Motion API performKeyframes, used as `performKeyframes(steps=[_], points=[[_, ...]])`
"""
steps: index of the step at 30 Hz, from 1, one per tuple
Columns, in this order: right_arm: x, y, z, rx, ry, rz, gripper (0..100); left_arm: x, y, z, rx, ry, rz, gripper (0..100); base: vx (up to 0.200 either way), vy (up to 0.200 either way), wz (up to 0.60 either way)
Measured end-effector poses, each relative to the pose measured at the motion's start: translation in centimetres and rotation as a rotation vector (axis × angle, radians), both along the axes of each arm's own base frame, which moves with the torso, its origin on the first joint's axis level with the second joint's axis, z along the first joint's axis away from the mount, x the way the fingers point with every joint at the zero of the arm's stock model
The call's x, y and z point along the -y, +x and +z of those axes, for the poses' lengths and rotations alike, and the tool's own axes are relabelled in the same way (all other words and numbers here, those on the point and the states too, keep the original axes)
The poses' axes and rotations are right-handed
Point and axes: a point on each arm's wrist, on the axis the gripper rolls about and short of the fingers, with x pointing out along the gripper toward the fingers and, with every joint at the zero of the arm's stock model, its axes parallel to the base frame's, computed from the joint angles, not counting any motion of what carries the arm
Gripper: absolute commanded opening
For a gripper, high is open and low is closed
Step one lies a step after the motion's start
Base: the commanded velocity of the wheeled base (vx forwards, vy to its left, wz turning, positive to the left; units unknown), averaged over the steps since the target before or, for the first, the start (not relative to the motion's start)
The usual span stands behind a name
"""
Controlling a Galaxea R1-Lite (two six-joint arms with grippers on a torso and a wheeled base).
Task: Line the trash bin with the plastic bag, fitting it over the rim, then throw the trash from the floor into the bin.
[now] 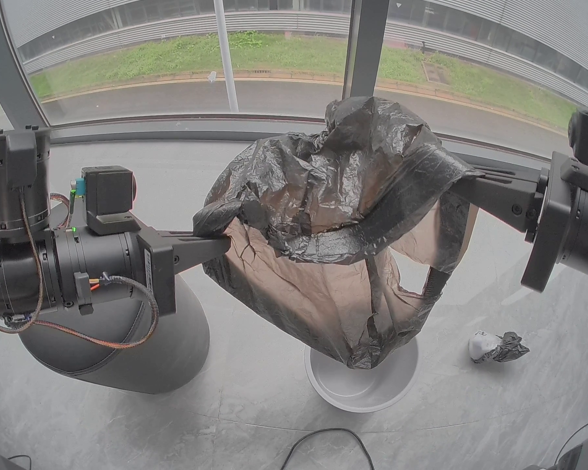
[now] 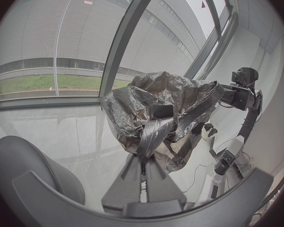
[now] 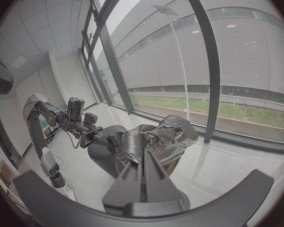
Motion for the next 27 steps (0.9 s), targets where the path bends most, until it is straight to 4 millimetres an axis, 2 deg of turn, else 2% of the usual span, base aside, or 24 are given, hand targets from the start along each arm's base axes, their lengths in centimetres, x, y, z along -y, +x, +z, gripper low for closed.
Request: performKeyframes(steps=[17, 23, 27], points=[[0.0, 0.0, -1.8, -0.046, -0.035, 0.006, 0, 0.3, 0.2, -2.1, -0.090, 0.004, -0.033, 0, -0.200, 0.000, 0.00], [0.0, 0.0, -2.3, -0.084, -0.019, 0.002, 0, 0.6, 0.9, -2.5, -0.123, -0.070, -0.012, 0, -0.200, 0.000, 0.00], [0.1, 0.1, -2.9, -0.114, -0.016, -0.005, 0, 1.0, 1.6, -2.8, -0.153, -0.146, 0.009, 0, 0.000, 0.000, 0.00]])
